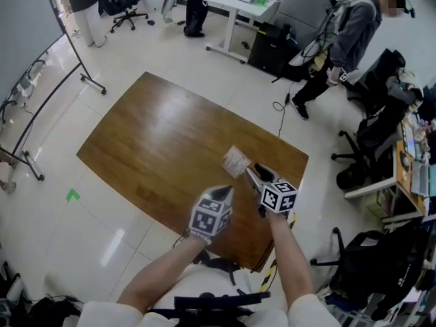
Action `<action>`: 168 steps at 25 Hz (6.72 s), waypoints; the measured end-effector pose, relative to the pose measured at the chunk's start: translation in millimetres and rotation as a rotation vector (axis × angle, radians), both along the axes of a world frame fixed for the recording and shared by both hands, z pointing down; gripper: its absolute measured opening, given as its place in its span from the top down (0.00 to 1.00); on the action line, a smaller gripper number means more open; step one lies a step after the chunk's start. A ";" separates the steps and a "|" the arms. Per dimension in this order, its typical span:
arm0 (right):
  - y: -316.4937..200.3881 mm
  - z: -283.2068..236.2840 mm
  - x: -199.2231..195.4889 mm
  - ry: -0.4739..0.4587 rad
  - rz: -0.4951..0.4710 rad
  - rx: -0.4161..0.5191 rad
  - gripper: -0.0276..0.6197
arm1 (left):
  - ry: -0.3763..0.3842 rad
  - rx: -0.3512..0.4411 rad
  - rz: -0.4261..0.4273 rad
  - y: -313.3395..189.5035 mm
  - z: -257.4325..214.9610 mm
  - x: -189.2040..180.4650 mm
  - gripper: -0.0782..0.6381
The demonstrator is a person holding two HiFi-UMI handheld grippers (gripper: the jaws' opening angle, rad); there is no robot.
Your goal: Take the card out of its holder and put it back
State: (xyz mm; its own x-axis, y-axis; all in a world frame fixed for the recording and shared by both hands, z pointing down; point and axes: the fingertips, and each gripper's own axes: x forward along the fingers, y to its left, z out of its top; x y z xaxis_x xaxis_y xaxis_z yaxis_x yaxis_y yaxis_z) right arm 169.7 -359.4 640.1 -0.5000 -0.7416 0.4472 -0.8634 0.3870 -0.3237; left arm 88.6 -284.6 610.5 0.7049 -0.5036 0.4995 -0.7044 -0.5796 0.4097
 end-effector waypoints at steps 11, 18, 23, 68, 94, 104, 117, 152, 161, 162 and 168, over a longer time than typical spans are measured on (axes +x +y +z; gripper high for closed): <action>-33.6 37.1 -24.7 0.029 -0.081 -0.032 0.68 | -0.023 -0.030 -0.007 -32.7 19.4 6.4 0.90; -42.9 51.0 -31.0 0.046 -0.103 -0.037 0.75 | -0.030 -0.040 0.004 -34.4 24.2 4.6 0.90; -46.2 53.8 -35.6 0.038 -0.124 -0.031 0.84 | -0.034 -0.049 0.004 -33.1 27.6 1.6 0.90; 44.8 -146.9 -12.2 -0.003 -0.099 0.312 0.92 | 0.001 -0.018 -0.184 47.9 -19.7 -42.6 0.90; 167.6 -153.3 30.6 -0.222 0.112 0.305 0.92 | 0.045 0.082 -0.147 72.7 -65.3 -7.8 0.90; 144.1 -149.4 29.8 -0.219 0.104 0.310 0.92 | 0.032 0.081 -0.141 58.1 -58.8 -13.9 0.90; 69.0 -144.9 12.2 -0.114 0.023 0.318 0.92 | 0.014 0.049 -0.142 37.3 -44.8 -25.9 0.90; -41.0 -16.9 -19.8 0.007 -0.109 0.102 0.92 | -0.055 -0.027 -0.002 11.1 14.6 -16.3 0.90; -46.2 -9.7 -26.0 0.015 -0.123 0.094 0.92 | -0.061 -0.038 -0.019 8.7 19.2 -27.4 0.90; -46.4 -8.4 -26.6 0.018 -0.124 0.093 0.92 | -0.061 -0.040 -0.022 8.1 20.3 -28.7 0.90; -46.6 0.8 -26.1 0.025 -0.123 0.073 0.92 | -0.058 -0.048 -0.023 6.5 23.0 -27.3 0.90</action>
State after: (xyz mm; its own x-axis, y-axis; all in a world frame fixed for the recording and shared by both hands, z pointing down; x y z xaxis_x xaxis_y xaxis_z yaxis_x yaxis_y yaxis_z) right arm 143.6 -405.9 640.8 -0.5788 -0.7063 0.4075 -0.8153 0.5123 -0.2701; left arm 61.4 -278.1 633.4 0.6628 -0.4940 0.5627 -0.7405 -0.5439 0.3947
